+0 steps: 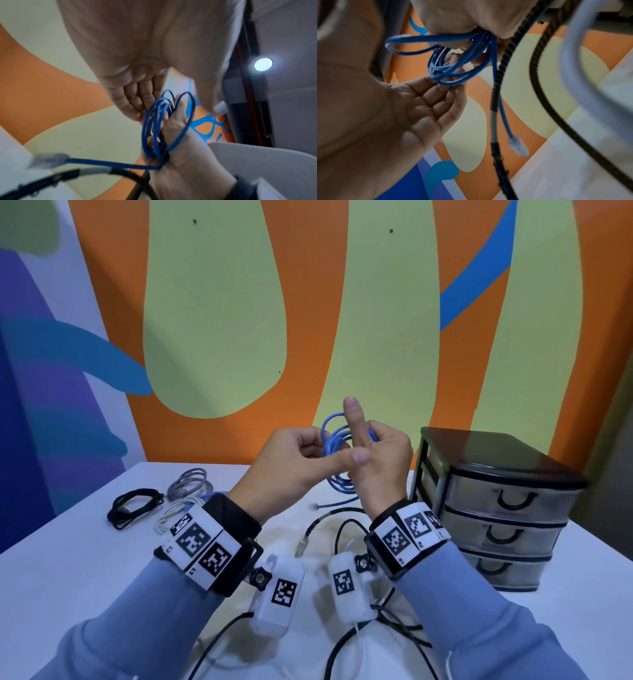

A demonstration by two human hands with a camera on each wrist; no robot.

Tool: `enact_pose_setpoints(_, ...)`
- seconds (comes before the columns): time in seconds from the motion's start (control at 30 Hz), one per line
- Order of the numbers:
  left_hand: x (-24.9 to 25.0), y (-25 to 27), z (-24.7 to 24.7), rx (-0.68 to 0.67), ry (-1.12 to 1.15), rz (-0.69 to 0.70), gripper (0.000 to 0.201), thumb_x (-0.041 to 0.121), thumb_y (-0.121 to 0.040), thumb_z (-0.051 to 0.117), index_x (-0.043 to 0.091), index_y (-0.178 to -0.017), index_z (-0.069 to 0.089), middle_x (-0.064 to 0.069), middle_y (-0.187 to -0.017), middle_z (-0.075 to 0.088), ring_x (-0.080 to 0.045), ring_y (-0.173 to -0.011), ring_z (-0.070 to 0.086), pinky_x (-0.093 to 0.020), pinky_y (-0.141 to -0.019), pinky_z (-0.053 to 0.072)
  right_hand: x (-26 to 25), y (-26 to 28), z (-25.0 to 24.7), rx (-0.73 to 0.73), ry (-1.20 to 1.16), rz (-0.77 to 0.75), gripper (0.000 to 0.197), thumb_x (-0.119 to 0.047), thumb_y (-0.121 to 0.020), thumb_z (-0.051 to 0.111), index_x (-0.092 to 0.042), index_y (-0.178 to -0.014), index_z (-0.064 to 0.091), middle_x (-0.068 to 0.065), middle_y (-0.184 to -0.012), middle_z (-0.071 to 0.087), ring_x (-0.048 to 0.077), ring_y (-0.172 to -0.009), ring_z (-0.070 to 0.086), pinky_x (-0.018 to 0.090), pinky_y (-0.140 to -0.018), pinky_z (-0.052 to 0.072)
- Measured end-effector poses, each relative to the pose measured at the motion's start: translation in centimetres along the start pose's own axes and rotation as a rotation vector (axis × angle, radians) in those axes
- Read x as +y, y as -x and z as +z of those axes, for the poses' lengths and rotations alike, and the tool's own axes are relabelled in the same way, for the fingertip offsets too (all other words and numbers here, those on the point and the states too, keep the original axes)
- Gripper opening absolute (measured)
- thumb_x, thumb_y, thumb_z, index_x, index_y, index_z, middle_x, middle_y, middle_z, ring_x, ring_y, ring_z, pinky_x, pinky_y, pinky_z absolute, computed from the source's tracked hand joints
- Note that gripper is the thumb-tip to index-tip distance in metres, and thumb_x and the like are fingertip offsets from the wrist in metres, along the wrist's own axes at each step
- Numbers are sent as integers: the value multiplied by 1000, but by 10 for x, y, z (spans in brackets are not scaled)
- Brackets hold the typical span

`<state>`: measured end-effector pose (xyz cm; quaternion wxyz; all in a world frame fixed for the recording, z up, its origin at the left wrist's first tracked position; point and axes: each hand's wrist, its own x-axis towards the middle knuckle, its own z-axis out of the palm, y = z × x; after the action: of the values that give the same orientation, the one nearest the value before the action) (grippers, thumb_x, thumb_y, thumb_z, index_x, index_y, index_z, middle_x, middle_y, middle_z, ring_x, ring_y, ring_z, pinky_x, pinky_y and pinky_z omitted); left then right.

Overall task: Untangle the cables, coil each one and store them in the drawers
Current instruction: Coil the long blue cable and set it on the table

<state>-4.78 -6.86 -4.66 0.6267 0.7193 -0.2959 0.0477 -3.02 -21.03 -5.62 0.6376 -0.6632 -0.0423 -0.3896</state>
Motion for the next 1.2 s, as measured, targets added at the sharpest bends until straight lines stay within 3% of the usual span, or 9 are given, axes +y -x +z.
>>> enact_pose_setpoints(0.17,-9,-4,-5,130,-90,13,9,4,-91,79,6,-100,78,-11,-97,81,-29,-98,77,-38,-95,57,-2,-1,0,-40,-101,118,87,-73,-88,64,5,-64,36,20,-64,30,25,-53,47,42,-47,57)
enact_pose_setpoints(0.3,-9,-4,-6,165,-80,37,5,6,-96,75,6,-100,77,-14,-97,80,-17,-88,73,-39,-94,57,-2,-3,-3,-79,5,59,88,-81,-83,61,-4,-59,26,18,-67,19,39,-65,26,42,-51,54)
enact_pose_setpoints(0.37,-9,-4,-7,204,-19,42,9,4,-96,74,5,-105,76,-13,-95,81,-16,-84,73,-35,-90,57,-2,-2,-3,-135,28,94,90,-85,-78,62,-2,-60,31,19,-68,22,34,-64,26,39,-53,39)
enact_pose_setpoints(0.47,-8,-8,-11,269,222,-10,23,2,-95,74,4,-117,73,-15,-95,80,-19,-78,69,-31,-81,57,-2,-1,-3,-259,-71,145,71,-69,-85,67,-3,-67,48,13,-67,33,22,-59,41,44,-52,59)
enact_pose_setpoints(0.63,-3,-11,-14,237,775,-48,44,1,-98,63,-4,-141,56,-9,-92,72,-16,-73,64,-31,-76,59,-5,1,-4,-525,-237,158,34,-42,-106,54,-13,-103,71,9,-88,58,15,-79,63,38,-62,63)
enact_pose_setpoints(0.73,2,-9,-16,182,947,-1,50,5,-96,62,7,-145,52,-6,-88,68,-15,-70,60,-31,-75,59,-7,3,-3,-580,-324,192,26,-38,-107,52,-22,-101,72,10,-101,66,17,-93,70,34,-60,62)
enact_pose_setpoints(0.9,9,-4,-17,69,1021,0,38,10,-106,48,14,-143,53,0,-75,55,-12,-66,52,-31,-77,59,-11,2,-4,-558,-397,215,28,-32,-109,50,-12,-90,59,2,-85,63,18,-79,66,34,-66,61)
enact_pose_setpoints(1.03,10,-3,-19,56,1024,-20,52,14,-102,55,10,-154,48,-1,-74,48,-13,-70,43,-28,-75,56,-9,2,-3,-546,-389,200,29,-31,-109,50,-14,-87,58,-1,-78,64,17,-73,67,35,-68,61)
enact_pose_setpoints(1.2,14,-2,-19,118,886,35,60,1,-95,62,18,-151,50,-7,-88,63,-18,-81,62,-34,-85,60,-8,1,-3,-518,-473,228,28,-26,-109,51,-1,-111,63,4,-82,64,23,-86,69,36,-72,62)
